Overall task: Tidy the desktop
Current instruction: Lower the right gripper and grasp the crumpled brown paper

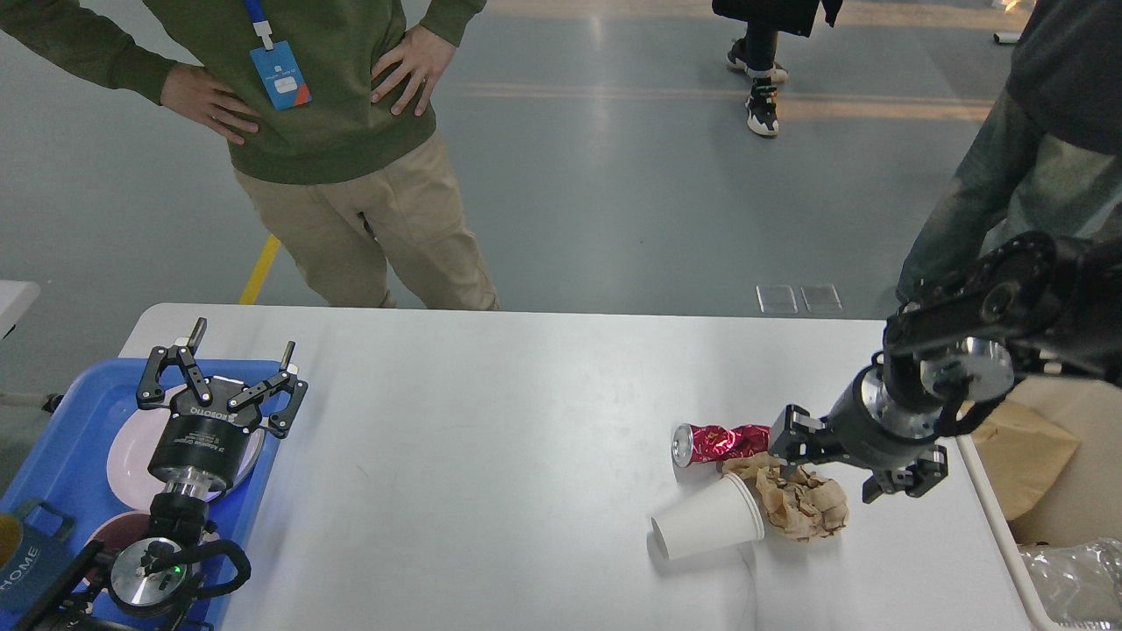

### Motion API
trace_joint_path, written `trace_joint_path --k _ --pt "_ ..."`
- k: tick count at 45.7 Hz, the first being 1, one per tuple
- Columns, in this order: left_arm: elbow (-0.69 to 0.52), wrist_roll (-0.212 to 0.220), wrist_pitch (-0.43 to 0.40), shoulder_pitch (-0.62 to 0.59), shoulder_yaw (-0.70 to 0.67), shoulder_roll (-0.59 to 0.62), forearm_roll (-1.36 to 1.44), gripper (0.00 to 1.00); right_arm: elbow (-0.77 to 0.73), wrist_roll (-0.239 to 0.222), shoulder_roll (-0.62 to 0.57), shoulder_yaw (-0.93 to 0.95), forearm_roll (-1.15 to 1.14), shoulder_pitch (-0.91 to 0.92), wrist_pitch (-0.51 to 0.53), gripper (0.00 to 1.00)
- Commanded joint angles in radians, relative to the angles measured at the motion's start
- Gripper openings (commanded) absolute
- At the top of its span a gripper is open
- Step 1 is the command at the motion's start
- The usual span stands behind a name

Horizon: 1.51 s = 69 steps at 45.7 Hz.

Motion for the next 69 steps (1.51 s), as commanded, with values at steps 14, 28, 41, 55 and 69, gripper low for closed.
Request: trace_joint_path --k 14,28,41,55,69 --pt "0.0 0.0 0.0 0.0 0.0 0.0 0.0 0.97 -0.3 0.0 0.022 0.05 0.0 -0.322 -0.069 1.0" --pt "0.0 0.0 0.0 0.0 0.001 -0.002 0.0 0.97 -0.448 0.0 0.059 0.1 0.0 -0.486 -0.109 1.0" --pt "-0.001 0.0 0.0 0.0 0.001 -0.001 0.0 0.97 -0.483 0.0 0.071 0.139 0.0 -0.519 -0.116 0.53" --pt "-0.001 0.0 0.0 0.0 0.001 0.0 0.0 0.97 -0.488 -0.002 0.082 0.139 0.006 -0.551 -0.23 0.13" --pt "-0.001 0.0 0.0 0.0 0.001 0.0 0.0 0.97 -0.455 -0.061 0.068 0.137 0.049 -0.534 -0.212 0.0"
